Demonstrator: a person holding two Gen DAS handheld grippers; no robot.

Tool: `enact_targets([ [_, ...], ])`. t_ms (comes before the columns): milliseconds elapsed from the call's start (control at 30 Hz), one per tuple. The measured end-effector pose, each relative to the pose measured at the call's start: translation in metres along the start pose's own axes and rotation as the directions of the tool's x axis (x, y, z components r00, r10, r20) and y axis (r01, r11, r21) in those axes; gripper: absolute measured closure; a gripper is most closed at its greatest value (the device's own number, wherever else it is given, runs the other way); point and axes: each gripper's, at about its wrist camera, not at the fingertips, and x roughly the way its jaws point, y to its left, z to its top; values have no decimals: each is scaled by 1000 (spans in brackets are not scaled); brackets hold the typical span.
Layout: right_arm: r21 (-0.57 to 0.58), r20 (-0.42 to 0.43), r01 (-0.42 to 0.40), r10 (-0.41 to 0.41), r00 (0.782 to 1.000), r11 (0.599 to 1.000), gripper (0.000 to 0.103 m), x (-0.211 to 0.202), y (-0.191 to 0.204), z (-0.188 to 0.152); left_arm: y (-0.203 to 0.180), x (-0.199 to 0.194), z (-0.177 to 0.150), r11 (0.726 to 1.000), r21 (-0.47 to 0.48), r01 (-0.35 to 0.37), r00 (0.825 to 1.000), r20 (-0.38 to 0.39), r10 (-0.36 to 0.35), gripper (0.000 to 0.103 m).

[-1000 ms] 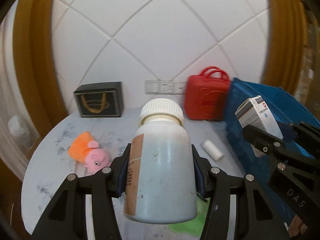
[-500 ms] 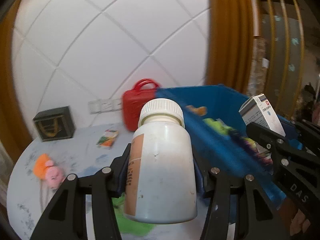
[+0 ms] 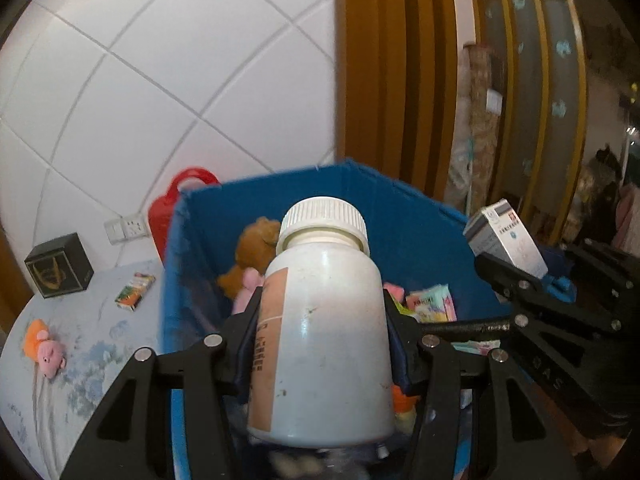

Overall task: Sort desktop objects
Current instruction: 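Carry the pill bottle and medicine box over the crate and open both tools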

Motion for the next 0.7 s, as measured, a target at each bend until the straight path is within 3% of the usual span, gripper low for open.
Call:
enact_targets([
  [133, 3, -55, -34, 34, 998, 999, 72, 28, -21, -16, -17, 26, -5, 1000, 0, -25, 996, -91, 24, 51],
  [267, 3, -91, -62, 62, 994, 998, 72, 49, -26, -26, -18, 29, -1, 996, 15, -83, 993, -86, 84, 51],
  [533, -11, -87, -67, 66, 994, 998, 72, 56, -31, -26, -13, 32, -1, 995, -14, -99, 989, -113, 97, 50],
  [567, -15, -86, -62, 61, 994, 998, 71, 56, -30, -25, -13, 31, -1, 994, -18, -104, 988, -115, 101, 47],
  [600, -15, -85, -57, 55, 995, 998, 70, 55, -31, -24, -12, 31, -2, 994, -23, -108, 987, -121, 104, 37],
  [633, -14, -83, -52, 50, 995, 999, 62, 54, -32, -24, -11, 31, -1, 994, -28, -110, 987, -124, 105, 28],
  [700, -14, -80, -46, 45, 996, 999, 54, 51, -34, -25, -11, 29, -1, 992, -37, -118, 987, -115, 113, 23],
])
